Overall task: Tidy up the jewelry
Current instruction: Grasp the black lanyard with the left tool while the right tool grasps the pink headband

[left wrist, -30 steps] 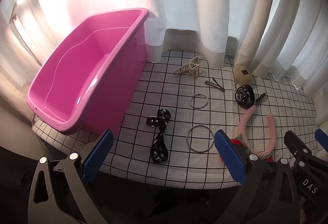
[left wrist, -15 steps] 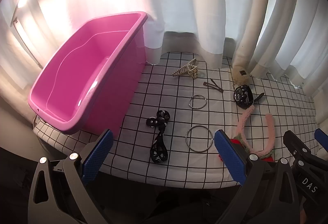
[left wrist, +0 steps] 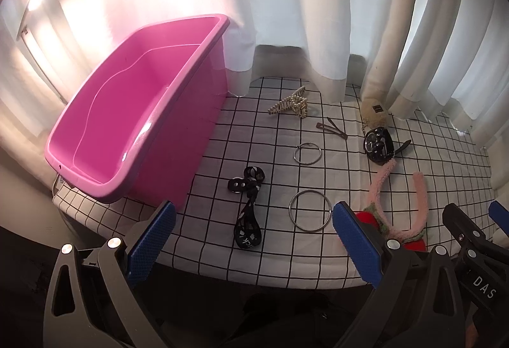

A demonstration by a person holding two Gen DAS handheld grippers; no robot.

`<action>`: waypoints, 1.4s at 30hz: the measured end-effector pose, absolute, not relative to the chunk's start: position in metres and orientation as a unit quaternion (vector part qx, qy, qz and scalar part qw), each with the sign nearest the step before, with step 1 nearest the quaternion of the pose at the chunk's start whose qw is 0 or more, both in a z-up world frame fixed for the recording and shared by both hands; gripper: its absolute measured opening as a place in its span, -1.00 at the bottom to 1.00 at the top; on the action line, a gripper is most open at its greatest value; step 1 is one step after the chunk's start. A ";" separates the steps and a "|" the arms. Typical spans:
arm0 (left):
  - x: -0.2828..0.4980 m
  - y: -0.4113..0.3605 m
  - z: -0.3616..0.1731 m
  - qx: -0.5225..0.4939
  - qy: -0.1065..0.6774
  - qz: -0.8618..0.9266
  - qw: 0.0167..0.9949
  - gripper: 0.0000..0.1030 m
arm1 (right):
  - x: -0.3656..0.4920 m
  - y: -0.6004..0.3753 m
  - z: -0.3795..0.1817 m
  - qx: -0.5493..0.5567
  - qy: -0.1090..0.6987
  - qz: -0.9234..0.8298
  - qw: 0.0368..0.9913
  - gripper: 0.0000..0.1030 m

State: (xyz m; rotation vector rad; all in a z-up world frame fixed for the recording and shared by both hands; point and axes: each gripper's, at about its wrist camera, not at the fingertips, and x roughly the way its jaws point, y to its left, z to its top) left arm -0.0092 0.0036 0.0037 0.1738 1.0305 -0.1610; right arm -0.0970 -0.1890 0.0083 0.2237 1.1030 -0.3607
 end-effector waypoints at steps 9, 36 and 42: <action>-0.008 0.033 -0.034 0.056 0.521 -0.052 0.850 0.88 | -0.105 -0.191 -0.027 0.096 0.547 -0.143 0.819 0.83; 0.024 0.027 -0.170 0.072 0.547 -0.086 0.830 0.88 | -0.117 -0.260 -0.164 0.145 0.600 -0.125 0.777 0.83; 0.033 0.027 -0.179 0.064 0.546 -0.086 0.831 0.88 | -0.101 -0.268 -0.182 0.150 0.617 -0.119 0.763 0.83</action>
